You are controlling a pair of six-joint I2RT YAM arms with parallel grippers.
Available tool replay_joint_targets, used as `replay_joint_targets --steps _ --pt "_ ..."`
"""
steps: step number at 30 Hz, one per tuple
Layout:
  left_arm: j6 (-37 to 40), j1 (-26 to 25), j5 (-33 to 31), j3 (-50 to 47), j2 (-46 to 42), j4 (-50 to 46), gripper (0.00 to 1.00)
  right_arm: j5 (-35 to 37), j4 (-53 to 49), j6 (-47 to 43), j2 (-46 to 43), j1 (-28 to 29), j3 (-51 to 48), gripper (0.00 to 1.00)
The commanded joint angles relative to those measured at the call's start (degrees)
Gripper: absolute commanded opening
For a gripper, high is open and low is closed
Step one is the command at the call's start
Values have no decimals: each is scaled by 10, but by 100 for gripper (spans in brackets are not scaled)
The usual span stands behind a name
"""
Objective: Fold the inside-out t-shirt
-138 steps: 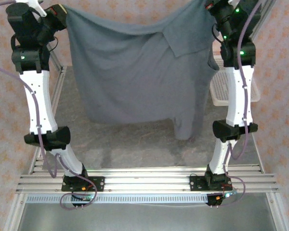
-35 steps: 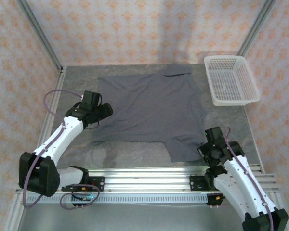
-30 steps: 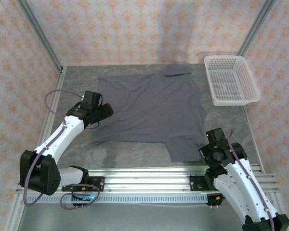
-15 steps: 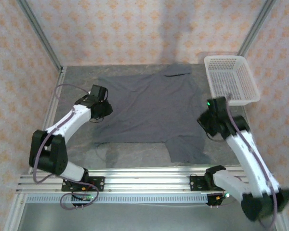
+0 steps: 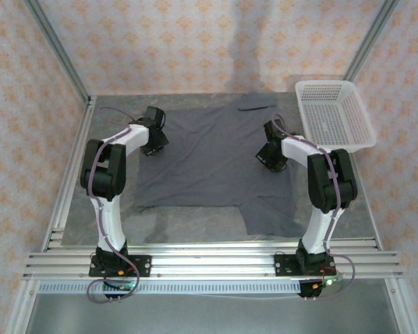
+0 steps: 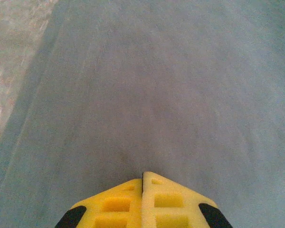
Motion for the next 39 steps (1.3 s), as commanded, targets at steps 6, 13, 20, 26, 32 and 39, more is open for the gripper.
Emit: replay_joint_targets --steps 6,13,20,26,32,39 --pt "-21 67 27 58 73 3 0 8 -14 6 23 -2 -36 0" --pt "-12 96 35 101 94 -1 0 12 -26 4 51 -1 -12 0" --pt "5 117 124 101 81 68 0 -57 -29 -47 59 0 56 0" --pt "6 116 151 -65 -164 163 35 57 -61 -30 -115 -5 22 17" --pt "17 116 152 -224 -424 112 55 63 -42 23 -277 -75 -172 21" --pt "27 107 159 -359 -618 15 67 14 -21 -2 -324 -76 -306 44"
